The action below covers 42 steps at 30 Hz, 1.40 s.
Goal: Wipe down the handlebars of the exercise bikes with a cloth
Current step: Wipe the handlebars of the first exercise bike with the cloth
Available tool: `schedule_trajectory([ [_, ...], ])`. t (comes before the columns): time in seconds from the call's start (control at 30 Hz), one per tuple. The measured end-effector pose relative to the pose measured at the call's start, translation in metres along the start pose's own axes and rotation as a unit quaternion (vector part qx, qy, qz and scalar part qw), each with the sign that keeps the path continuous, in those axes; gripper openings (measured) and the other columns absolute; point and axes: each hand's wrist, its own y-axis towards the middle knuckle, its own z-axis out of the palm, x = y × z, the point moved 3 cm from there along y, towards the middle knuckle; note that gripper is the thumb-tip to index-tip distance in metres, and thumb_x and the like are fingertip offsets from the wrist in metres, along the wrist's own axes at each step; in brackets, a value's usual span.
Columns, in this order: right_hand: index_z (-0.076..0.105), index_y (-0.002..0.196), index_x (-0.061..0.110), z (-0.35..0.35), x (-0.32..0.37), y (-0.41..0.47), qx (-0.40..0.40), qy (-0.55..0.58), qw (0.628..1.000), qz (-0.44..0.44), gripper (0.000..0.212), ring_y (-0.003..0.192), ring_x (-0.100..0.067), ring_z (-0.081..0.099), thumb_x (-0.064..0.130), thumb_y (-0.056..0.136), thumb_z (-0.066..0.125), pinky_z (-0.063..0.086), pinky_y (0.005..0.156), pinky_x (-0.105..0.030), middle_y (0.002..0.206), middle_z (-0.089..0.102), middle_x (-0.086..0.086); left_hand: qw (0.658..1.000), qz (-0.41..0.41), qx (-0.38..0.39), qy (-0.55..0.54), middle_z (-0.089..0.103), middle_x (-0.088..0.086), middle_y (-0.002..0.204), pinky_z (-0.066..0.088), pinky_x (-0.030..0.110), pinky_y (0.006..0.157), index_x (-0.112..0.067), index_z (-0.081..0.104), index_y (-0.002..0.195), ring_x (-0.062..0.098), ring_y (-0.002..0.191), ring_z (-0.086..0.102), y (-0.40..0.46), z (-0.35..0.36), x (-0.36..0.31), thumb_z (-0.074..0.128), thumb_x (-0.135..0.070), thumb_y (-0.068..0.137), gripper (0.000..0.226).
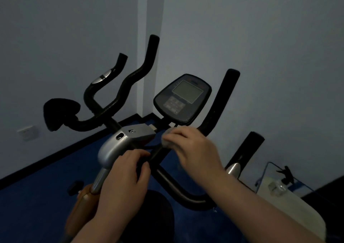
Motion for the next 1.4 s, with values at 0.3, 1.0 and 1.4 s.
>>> schedule_trajectory([
  [0.3,0.072,0.101,0.022,-0.058,-0.049,0.018,-0.126,-0.089,0.980,0.124,0.020,0.088,-0.022,0.062,0.011,0.085,0.065,0.053,0.068,-0.034,0.101,0.068,0.001,0.997,0.044,0.051,-0.022,0.055,-0.031,0.104,0.043,0.021,0.084,-0.048,0.055,0.105,-0.004,0.105,0.053,0.016,-0.002,-0.009,0.058,-0.031,0.087,0.025],
  [1.0,0.065,0.104,0.021,-0.037,-0.055,0.019,-0.148,-0.005,0.950,0.275,0.014,0.084,-0.012,0.055,0.021,0.095,0.055,0.047,0.070,-0.021,0.107,0.048,0.005,0.994,0.096,0.038,-0.048,0.052,-0.024,0.100,0.038,0.022,0.084,-0.031,0.059,0.113,0.000,0.099,0.049,0.058,0.041,-0.044,0.052,-0.018,0.091,0.027],
  [1.4,0.065,0.099,0.024,-0.026,-0.043,0.001,-0.240,0.141,0.905,0.320,0.016,0.086,0.004,0.049,0.012,0.091,0.059,0.038,0.075,-0.007,0.110,0.045,0.008,0.991,-0.008,0.019,-0.135,0.067,-0.011,0.099,0.045,0.025,0.083,-0.028,0.067,0.101,0.003,0.096,0.060,0.063,0.031,-0.026,0.044,-0.022,0.097,0.024],
])
